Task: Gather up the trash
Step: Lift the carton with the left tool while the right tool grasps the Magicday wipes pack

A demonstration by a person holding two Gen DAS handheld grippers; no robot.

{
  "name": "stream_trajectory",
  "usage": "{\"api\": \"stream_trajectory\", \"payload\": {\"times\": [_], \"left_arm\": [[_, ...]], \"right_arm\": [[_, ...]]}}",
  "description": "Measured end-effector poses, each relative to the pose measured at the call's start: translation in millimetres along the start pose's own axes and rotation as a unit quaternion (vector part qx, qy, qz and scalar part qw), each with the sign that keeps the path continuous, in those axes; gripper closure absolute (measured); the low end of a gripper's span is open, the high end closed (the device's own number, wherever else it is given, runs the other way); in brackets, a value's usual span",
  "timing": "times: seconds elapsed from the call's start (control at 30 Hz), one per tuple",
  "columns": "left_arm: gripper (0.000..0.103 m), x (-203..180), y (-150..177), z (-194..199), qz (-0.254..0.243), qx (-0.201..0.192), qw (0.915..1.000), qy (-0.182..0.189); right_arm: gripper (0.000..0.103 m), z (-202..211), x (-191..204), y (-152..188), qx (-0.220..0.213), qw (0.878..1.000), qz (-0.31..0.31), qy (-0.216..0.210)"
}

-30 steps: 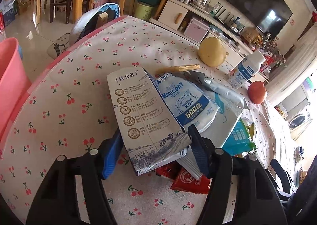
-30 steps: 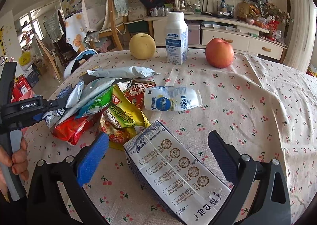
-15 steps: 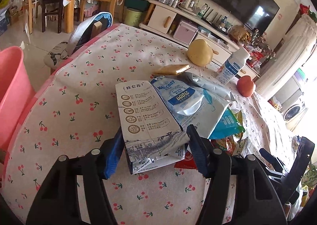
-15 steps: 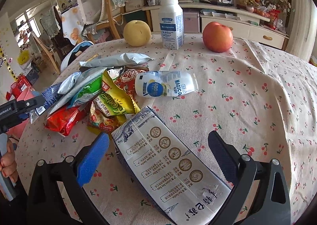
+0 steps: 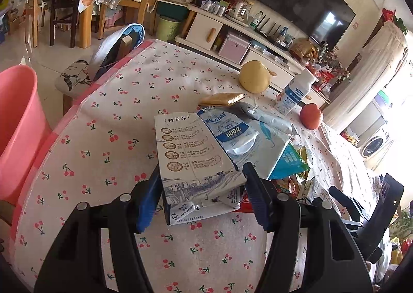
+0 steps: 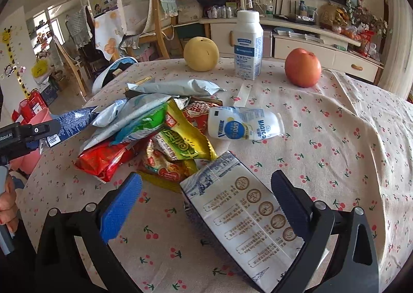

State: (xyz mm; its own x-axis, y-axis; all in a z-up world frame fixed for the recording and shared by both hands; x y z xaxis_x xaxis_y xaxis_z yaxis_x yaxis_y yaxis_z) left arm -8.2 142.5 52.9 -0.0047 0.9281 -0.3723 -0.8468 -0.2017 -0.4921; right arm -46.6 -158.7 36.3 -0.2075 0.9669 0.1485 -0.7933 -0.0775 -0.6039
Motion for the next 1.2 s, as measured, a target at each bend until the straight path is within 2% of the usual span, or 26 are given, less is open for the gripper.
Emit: {"api": "stream_trajectory", "payload": {"times": [0.2, 0.37, 0.43, 0.57, 0.67, 0.83, 0.93, 1.03, 1.17, 1.2], "left_arm": [[0.041, 13, 0, 9, -0.001, -0.012, 0.9999, 0.001], [0.041, 22, -3, 19, -0.003, -0.032, 0.9995, -0.008], [0.041, 26, -5, 19, -0.001, -0.032, 0.9994, -0.009], [0.042, 34, -6, 9, 0.008, -0.015, 0.9997, -0.016], [0.042, 40, -6, 2, 0.013, -0.003, 0.9997, -0.019], [0.042, 50, -7, -13, 0.025, 0.023, 0.9989, -0.031], [0.042, 57, -8, -21, 0.038, 0.038, 0.9979, -0.037], [0.042, 65, -9, -28, 0.054, 0.050, 0.9965, -0.040], [0.041, 70, -10, -31, 0.066, 0.056, 0.9955, -0.039], [0.042, 70, -10, -30, 0.062, 0.054, 0.9957, -0.043]], "right_arm": [[0.004, 9, 31, 0, -0.022, 1.000, 0.016, -0.010], [0.005, 11, 69, -17, -0.043, 0.998, 0.039, -0.015], [0.005, 2, 86, -30, -0.038, 0.998, 0.047, -0.013], [0.007, -27, 114, -54, -0.026, 0.998, 0.058, -0.017], [0.020, -48, 135, -70, -0.008, 0.997, 0.076, -0.013], [0.019, -77, 151, -88, 0.018, 0.995, 0.097, 0.010], [0.019, -94, 152, -89, 0.036, 0.993, 0.106, 0.023], [0.020, -103, 155, -88, 0.036, 0.991, 0.118, 0.042], [0.043, -108, 157, -83, 0.033, 0.988, 0.133, 0.065], [0.043, -108, 158, -82, 0.030, 0.988, 0.138, 0.069]]}}
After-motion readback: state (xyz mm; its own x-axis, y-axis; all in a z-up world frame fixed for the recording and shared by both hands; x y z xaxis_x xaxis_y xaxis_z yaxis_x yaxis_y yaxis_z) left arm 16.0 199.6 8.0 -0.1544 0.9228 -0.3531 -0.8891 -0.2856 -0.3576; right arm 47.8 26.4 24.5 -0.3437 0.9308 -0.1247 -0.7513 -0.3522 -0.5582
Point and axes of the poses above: each gripper's, at about its wrist camera, not at the fingertips, and z roughly against the way its jaws point, x to its left, y to its underside, the point moved 1 cm from there along -z, roughly the way its jaws point, and after that the axes turned 8 degrees about x, right-handed, at the moved point
